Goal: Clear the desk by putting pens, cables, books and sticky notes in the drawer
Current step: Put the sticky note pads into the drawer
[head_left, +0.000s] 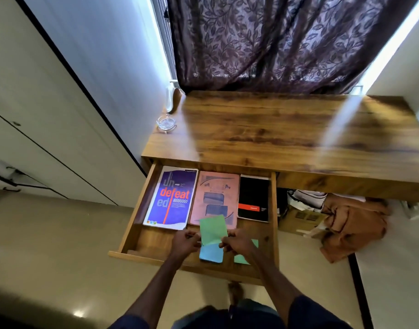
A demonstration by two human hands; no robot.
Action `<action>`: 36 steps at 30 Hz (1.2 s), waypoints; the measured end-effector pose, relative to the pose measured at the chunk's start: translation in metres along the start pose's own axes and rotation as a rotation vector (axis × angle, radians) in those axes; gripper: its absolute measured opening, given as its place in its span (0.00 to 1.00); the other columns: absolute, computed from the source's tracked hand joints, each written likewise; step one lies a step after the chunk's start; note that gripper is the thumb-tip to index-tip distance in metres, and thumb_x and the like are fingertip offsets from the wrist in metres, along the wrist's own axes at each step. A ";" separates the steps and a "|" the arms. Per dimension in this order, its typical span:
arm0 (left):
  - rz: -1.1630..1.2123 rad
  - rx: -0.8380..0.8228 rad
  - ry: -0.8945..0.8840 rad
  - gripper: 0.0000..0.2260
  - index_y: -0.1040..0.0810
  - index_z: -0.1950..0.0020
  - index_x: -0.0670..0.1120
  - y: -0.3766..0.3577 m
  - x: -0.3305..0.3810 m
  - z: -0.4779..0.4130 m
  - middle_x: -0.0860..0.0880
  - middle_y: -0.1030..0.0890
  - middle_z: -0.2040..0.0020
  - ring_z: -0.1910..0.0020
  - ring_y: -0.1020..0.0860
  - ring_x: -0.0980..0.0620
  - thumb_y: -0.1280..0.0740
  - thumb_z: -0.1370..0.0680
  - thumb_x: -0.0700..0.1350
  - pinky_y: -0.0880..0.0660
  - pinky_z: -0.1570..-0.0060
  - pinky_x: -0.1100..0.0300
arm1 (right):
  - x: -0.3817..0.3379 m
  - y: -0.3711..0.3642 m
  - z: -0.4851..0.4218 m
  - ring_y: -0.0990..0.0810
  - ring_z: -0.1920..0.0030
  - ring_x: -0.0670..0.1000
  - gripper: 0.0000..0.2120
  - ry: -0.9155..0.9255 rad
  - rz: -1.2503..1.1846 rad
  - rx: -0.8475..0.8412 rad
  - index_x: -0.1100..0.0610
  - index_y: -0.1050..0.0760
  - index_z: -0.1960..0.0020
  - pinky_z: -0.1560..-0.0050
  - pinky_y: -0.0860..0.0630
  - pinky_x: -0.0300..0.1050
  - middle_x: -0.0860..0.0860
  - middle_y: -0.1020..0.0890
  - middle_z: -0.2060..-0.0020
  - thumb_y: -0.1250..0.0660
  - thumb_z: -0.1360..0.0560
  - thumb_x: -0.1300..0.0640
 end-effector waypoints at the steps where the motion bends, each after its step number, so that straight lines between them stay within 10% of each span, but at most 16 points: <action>1: 0.025 0.016 0.015 0.09 0.19 0.50 0.33 0.006 -0.002 -0.005 0.39 0.16 0.60 0.67 0.18 0.51 0.33 0.20 0.39 0.23 0.69 0.60 | -0.005 -0.005 -0.005 0.21 0.72 0.47 0.04 0.006 0.012 0.004 0.62 0.21 0.51 0.77 0.32 0.36 0.55 0.16 0.62 0.35 0.21 0.64; 21: -0.238 -0.157 0.051 0.03 0.17 0.55 0.40 0.126 -0.014 -0.125 0.44 0.18 0.65 0.75 0.23 0.56 0.26 0.24 0.39 0.31 0.77 0.64 | -0.040 -0.090 -0.038 0.16 0.63 0.52 0.05 -0.155 -0.046 0.251 0.59 0.19 0.57 0.68 0.23 0.40 0.60 0.14 0.57 0.32 0.24 0.61; 29: -0.463 -0.132 0.171 0.07 0.16 0.66 0.47 0.161 -0.078 -0.132 0.49 0.15 0.65 0.66 0.17 0.51 0.21 0.29 0.43 0.18 0.61 0.58 | -0.016 -0.115 -0.029 0.14 0.63 0.53 0.04 -0.216 -0.147 0.350 0.57 0.17 0.54 0.54 0.17 0.56 0.55 0.13 0.62 0.31 0.25 0.60; 36: -0.577 -0.169 0.182 0.07 0.18 0.62 0.47 0.157 -0.096 -0.126 0.48 0.15 0.59 0.60 0.16 0.53 0.23 0.27 0.42 0.16 0.60 0.56 | -0.012 -0.120 -0.011 0.13 0.57 0.54 0.03 -0.237 -0.184 0.424 0.57 0.18 0.50 0.52 0.16 0.48 0.53 0.14 0.58 0.30 0.23 0.60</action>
Point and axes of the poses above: each hand's wrist, its own z-axis away from the middle knuckle, its own y-axis out of the back of the hand, x = y × z, the point moved 8 cm from there along -z, towards the middle knuckle
